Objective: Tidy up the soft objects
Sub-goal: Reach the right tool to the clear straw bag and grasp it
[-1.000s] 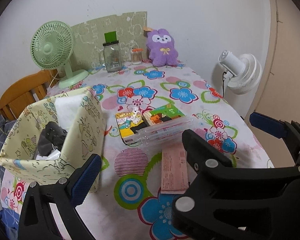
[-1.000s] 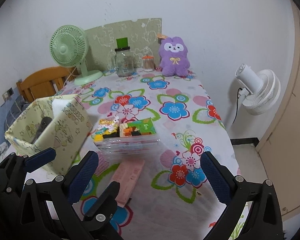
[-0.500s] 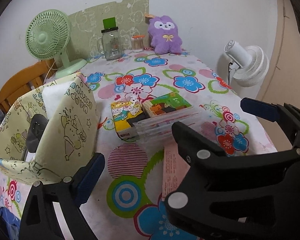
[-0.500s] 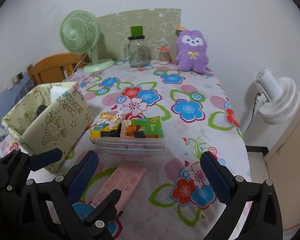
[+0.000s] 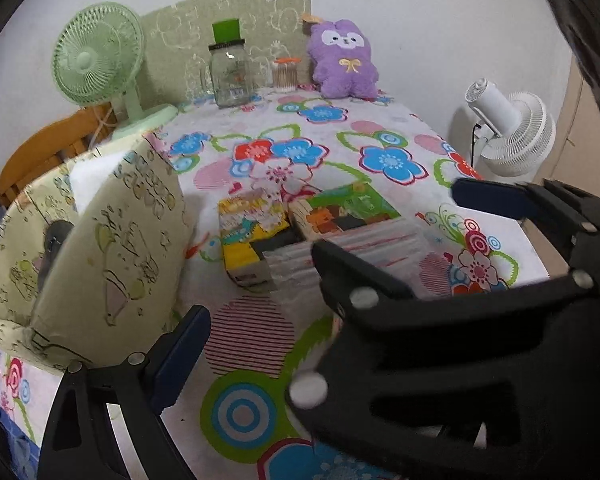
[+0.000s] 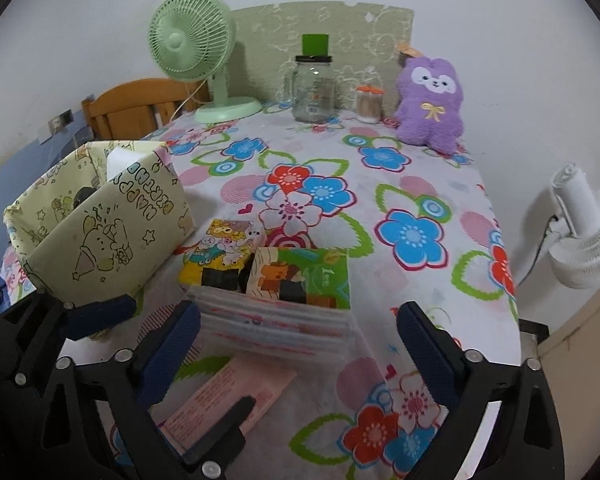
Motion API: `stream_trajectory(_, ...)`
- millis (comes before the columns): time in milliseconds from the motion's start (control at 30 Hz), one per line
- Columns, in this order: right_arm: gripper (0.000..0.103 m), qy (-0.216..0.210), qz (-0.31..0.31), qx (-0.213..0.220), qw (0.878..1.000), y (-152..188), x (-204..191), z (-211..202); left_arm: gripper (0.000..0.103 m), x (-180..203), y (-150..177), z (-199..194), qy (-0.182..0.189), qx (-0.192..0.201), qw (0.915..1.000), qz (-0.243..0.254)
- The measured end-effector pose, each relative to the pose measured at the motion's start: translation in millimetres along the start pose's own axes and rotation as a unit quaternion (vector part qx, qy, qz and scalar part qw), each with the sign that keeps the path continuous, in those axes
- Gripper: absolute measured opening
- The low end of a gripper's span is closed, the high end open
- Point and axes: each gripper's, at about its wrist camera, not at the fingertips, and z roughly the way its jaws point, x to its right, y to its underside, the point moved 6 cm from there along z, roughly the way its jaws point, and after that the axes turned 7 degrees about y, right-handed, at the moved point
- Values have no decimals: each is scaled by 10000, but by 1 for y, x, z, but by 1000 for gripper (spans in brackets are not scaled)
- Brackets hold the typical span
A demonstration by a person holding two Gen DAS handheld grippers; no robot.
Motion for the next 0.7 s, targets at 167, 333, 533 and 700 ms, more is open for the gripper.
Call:
stream_trajectory(167, 82, -208, -156, -165, 9995, -1, -5, 12, 95, -1, 6, 9, 151, -243, 9994, -172)
stream_trajectory(333, 75, -442, -380, -272, 9979, 0, -13, 20, 93, -3, 12, 15, 241, -381, 9984, -342)
stream_trajectory(533, 66, -497, -486, -659, 9954, 12, -17, 26, 93, -4, 13, 13, 295, -352, 9981, -401)
stream_trajectory(700, 60, -472, -442, -878, 9940, 26, -15, 25, 93, -2, 17, 13, 270, -416, 9983, -311)
